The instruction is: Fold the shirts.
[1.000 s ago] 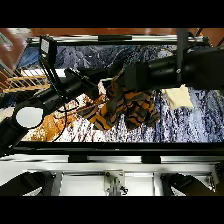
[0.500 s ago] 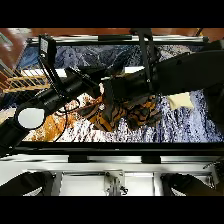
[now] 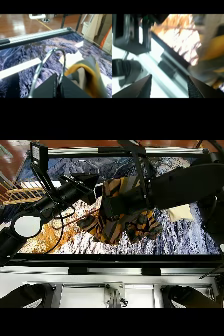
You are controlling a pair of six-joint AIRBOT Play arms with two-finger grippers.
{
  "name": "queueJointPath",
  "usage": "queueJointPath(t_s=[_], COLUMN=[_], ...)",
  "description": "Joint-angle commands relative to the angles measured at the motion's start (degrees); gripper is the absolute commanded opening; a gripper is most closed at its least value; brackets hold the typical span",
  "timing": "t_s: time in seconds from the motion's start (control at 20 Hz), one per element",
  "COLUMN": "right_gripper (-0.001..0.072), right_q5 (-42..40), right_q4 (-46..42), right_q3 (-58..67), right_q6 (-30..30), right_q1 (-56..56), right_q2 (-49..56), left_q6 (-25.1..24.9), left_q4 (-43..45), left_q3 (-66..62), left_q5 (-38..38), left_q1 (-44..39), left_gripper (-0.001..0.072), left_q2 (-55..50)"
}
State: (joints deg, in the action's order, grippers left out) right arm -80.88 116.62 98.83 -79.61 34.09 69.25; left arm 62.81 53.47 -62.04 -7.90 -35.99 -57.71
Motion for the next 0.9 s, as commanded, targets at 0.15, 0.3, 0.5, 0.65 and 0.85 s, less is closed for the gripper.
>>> queueJointPath(t_s=[0.15,0.3,0.5,0.65,0.85], right_gripper=[0.0544,0.0543,0.0543,0.0543,0.0542], right_q5=[0.9,0.2,-7.0,-9.7,-3.5], right_q4=[-19.9,-23.6,-20.9,-12.5,-11.2], right_q3=[8.0,8.6,8.5,8.5,8.5], right_q6=[2.4,0.3,-36.1,-65.6,-76.9], right_q1=[-5.0,-18.6,-30.4,-27.2,-20.5], right_q2=[-2.7,-4.7,0.7,6.4,11.9], left_q6=[-0.1,-0.2,-3.1,-3.9,-5.1], left_q4=[0.0,0.1,0.1,0.1,0.0], left_q3=[-0.2,-0.2,-0.2,-0.2,-0.2], left_q5=[-0.3,-3.4,-7.3,-9.7,-10.4], left_q1=[0.3,1.3,3.5,4.3,4.2], left_gripper=[0.0052,0.0052,0.0052,0.0052,0.0052], left_q2=[0.1,0.6,1.1,1.7,2.9])
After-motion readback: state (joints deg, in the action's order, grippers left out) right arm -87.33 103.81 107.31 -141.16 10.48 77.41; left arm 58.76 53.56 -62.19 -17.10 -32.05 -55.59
